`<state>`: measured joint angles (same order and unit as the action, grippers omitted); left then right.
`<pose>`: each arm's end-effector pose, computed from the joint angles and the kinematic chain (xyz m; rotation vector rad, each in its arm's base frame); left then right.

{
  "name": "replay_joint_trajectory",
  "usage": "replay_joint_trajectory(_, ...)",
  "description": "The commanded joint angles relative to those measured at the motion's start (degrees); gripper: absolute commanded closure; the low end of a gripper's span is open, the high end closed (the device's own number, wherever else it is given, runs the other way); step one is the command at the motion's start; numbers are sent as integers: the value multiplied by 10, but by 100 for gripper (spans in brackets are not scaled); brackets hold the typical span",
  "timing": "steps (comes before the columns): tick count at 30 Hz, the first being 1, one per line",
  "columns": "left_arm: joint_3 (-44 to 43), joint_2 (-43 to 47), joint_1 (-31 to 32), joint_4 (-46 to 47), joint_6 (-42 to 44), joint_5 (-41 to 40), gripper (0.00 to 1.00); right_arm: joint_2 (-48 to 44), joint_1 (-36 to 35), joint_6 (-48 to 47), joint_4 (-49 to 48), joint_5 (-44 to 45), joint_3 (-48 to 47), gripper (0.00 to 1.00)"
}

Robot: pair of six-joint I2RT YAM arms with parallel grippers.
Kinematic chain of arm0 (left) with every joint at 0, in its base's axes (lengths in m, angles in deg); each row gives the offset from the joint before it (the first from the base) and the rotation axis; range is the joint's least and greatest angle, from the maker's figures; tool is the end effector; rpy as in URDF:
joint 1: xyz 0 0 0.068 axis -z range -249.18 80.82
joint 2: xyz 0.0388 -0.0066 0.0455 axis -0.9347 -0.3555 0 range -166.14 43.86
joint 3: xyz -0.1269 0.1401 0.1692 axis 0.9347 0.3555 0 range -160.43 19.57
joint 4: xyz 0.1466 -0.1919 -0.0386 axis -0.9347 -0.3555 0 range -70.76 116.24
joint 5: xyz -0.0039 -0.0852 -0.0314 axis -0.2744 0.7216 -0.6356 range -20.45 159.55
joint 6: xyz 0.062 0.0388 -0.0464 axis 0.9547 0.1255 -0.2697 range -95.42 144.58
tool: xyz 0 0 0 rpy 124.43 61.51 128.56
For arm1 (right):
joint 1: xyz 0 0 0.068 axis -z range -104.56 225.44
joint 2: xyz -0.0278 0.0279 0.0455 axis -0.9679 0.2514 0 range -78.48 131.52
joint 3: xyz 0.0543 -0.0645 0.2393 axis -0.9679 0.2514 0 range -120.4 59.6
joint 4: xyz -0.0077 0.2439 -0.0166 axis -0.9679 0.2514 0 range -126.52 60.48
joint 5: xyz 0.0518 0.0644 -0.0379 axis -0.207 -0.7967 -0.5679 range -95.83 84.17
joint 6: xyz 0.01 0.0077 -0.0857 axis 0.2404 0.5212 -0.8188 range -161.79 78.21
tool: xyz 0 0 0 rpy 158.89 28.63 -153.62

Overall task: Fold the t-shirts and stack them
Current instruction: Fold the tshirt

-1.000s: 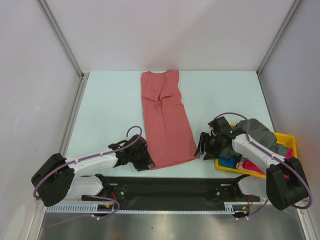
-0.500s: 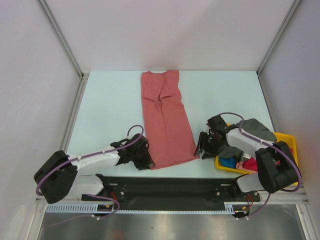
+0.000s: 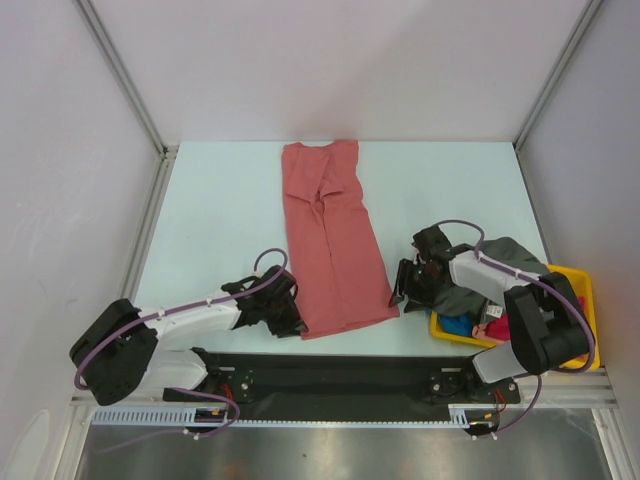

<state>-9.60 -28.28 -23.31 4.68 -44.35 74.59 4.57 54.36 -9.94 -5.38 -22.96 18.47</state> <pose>0.1460 -0.1602 0.0995 -0.5534 2.8574 -0.6229 0.2180 0.1082 0.1082 0.2113 2.9452 0.5939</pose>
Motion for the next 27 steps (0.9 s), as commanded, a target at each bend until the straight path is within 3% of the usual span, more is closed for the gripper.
replay_joint_trajectory(1, 17, -6, -5, -16, 18, -33, 70, 16, 6, -21, -12, 10, 13, 48)
replay_joint_trajectory(4, 18, -4, -5, -16, 19, -34, 77, 18, 4, -22, -29, -10, 21, 53)
replay_joint_trajectory(9, 21, 7, -5, -34, 23, -42, 100, -6, -28, -8, -34, -17, 32, 62)
replay_joint_trajectory(10, 23, 9, -5, -38, 24, -47, 100, -16, -33, 0, -41, -19, 36, 74)
replay_joint_trajectory(14, 34, 32, -6, -45, 23, -49, 100, -42, -43, 21, -60, -26, 54, 100)
replay_joint_trajectory(27, 18, 134, -6, -133, 42, -73, 100, -153, -116, 116, -48, -34, 91, 100)
